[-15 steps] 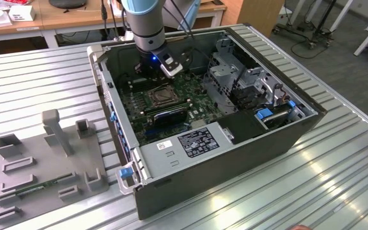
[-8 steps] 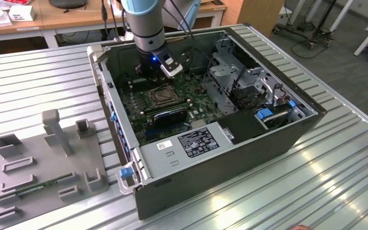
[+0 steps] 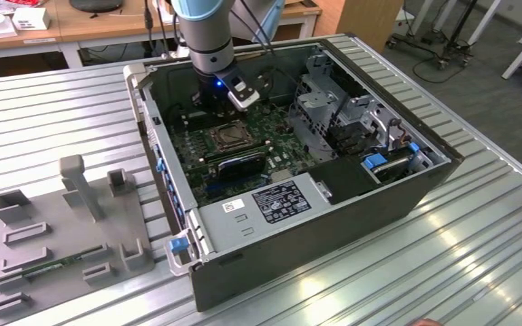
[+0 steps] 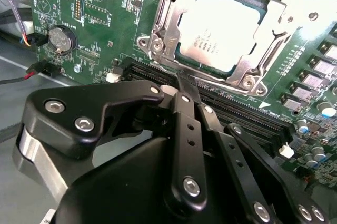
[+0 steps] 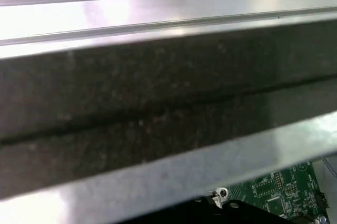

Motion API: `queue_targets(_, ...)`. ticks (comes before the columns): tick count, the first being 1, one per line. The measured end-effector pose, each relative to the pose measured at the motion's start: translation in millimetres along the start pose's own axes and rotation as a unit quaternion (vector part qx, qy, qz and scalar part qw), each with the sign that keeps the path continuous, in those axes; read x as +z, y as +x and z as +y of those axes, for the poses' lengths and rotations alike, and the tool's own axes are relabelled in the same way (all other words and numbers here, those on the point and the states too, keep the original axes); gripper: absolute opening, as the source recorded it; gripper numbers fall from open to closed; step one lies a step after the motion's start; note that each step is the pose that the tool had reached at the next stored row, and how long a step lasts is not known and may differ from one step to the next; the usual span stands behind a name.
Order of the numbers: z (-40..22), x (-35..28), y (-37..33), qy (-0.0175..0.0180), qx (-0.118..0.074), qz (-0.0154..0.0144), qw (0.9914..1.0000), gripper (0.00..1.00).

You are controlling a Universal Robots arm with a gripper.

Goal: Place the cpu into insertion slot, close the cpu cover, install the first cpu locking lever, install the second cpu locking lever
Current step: 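Install the first cpu locking lever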

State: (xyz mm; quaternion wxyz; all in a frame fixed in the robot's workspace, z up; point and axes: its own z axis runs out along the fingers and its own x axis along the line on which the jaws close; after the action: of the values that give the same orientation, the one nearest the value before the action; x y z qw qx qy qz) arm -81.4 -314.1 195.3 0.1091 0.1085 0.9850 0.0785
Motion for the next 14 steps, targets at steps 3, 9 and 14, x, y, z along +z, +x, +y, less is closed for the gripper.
queue_targets(3,-0.1,0.5,0.1,0.0056,-0.001,-0.0012,0.99998,0.11)
queue_targets(9,-0.1,2.0,0.5,0.0061,-0.002,-0.0015,0.99998,0.11)
queue_targets(14,-0.2,3.1,0.8,0.0059,-0.002,-0.0017,0.99998,0.11)
